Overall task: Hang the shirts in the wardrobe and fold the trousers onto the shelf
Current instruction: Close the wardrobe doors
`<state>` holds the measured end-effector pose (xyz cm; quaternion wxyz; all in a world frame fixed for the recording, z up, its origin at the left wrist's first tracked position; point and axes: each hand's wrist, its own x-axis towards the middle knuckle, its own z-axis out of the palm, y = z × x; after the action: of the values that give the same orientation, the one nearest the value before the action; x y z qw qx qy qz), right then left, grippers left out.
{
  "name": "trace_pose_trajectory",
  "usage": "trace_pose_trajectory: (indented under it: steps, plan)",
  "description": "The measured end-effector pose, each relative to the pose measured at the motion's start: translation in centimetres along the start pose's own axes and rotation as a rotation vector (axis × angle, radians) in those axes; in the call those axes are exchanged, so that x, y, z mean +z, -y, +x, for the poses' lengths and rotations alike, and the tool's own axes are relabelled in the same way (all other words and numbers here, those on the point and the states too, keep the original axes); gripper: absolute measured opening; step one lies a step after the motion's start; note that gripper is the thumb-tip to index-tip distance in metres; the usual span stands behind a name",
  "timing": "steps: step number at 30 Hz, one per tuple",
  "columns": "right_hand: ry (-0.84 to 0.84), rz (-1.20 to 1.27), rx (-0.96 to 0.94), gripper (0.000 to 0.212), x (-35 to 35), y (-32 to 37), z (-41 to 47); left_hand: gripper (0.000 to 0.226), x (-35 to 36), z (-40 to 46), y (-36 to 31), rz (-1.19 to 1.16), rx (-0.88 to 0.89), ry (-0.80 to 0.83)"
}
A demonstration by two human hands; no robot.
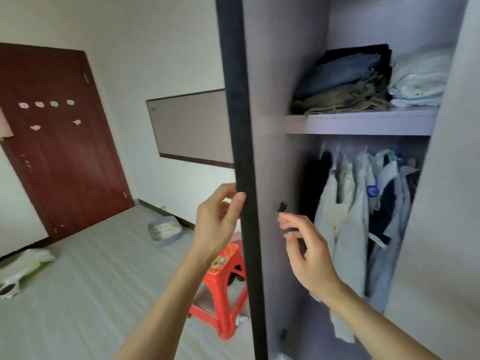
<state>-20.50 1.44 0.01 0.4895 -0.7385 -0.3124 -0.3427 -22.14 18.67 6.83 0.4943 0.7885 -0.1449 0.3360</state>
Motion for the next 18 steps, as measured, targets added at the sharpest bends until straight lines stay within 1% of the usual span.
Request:
trace_pose_trajectory:
  steps: [2, 5, 6, 8, 9, 10, 11, 12, 14, 16, 18]
  plan:
    - [-0.046, -0.064, -0.030, 0.035, -2.8, 0.0, -0.4, 0.015, 3.3, 0.8, -1.8, 0.031, 0.100, 0.098]
    - [-0.116, -0.248, -0.050, 0.042, -6.6, -0.6, -0.7, 0.023, 8.2, 2.7, -3.9, 0.109, 0.298, 0.176]
    - [-0.134, -0.330, -0.027, 0.044, -8.1, -0.9, -0.8, 0.030, 10.3, 3.4, -4.8, 0.117, 0.358, 0.210]
    - [-0.136, -0.482, 0.039, 0.050, -10.2, -1.7, -0.5, 0.058, 13.8, 5.1, -6.2, 0.125, 0.434, 0.282]
    - [-0.128, -0.559, 0.096, 0.052, -11.2, -2.2, -0.3, 0.071, 15.4, 6.0, -6.7, 0.131, 0.460, 0.314]
    - [-0.118, -0.605, 0.163, 0.053, -11.9, -2.7, 0.1, 0.078, 16.9, 6.8, -7.1, 0.141, 0.476, 0.342]
    - [-0.106, -0.609, 0.239, 0.054, -13.0, -3.3, 0.6, 0.081, 18.5, 7.6, -7.5, 0.145, 0.481, 0.373]
    - [-0.097, -0.554, 0.330, 0.055, -13.7, -3.6, 1.3, 0.080, 19.7, 8.2, -7.4, 0.164, 0.474, 0.402]
    - [-0.095, -0.379, 0.525, 0.058, -14.8, -4.4, 2.7, 0.073, 21.8, 9.1, -7.1, 0.239, 0.442, 0.429]
    - [-0.103, -0.313, 0.619, 0.062, -15.5, -5.5, 4.0, 0.068, 23.6, 9.9, -7.1, 0.369, 0.421, 0.416]
    - [-0.120, -0.283, 0.647, 0.069, -16.0, -6.6, 5.2, 0.066, 25.4, 10.9, -7.3, 0.449, 0.420, 0.411]
